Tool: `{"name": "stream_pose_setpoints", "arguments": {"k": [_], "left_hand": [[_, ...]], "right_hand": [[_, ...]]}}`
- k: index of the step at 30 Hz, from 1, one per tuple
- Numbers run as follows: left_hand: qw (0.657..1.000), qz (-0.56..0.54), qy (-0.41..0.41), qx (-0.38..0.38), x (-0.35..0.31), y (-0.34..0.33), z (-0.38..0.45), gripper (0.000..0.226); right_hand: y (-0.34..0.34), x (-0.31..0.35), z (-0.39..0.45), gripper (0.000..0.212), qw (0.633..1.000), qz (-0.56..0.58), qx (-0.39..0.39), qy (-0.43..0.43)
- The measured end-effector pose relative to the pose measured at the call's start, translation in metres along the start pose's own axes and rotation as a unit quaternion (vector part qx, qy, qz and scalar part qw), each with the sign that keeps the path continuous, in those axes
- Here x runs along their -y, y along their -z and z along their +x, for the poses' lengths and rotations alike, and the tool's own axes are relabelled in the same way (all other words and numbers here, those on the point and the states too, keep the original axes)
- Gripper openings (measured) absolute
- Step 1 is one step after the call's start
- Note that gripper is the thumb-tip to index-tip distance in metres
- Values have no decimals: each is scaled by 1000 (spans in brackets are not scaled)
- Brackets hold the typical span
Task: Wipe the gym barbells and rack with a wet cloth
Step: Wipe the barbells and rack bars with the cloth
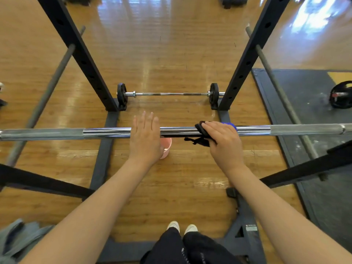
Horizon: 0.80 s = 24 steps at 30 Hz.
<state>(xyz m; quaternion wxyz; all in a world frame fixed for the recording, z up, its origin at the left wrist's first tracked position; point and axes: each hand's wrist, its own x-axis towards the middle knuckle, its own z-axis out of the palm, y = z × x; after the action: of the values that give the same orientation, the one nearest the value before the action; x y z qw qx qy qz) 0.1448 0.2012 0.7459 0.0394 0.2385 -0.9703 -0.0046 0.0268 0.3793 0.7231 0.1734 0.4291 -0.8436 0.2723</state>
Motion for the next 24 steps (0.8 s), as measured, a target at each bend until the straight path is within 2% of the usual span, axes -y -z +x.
{"name": "stream_pose_setpoints", "arguments": {"k": [3, 7, 13, 17, 21, 24], "left_hand": [[1000, -20, 0, -3, -2, -1, -2, 70], [998, -45, 24, -38, -7, -6, -4, 66], [999, -3, 50, -15, -11, -6, -2, 65], [997, 25, 71, -22, -17, -7, -2, 67], [993, 44, 107, -5, -33, -2, -3, 68], [997, 41, 68, -17, -71, -3, -5, 64]], "right_hand": [[16, -20, -10, 36, 999, -21, -2, -35], [12, -14, -9, 33, 997, -32, -3, -69], [-11, 9, 2, 28, 1000, -18, -20, 3], [-11, -11, 1, 30, 998, -8, -23, 66], [-2, -33, -4, 30, 996, 9, -26, 84], [13, -60, -8, 33, 996, 24, -18, 88]]}}
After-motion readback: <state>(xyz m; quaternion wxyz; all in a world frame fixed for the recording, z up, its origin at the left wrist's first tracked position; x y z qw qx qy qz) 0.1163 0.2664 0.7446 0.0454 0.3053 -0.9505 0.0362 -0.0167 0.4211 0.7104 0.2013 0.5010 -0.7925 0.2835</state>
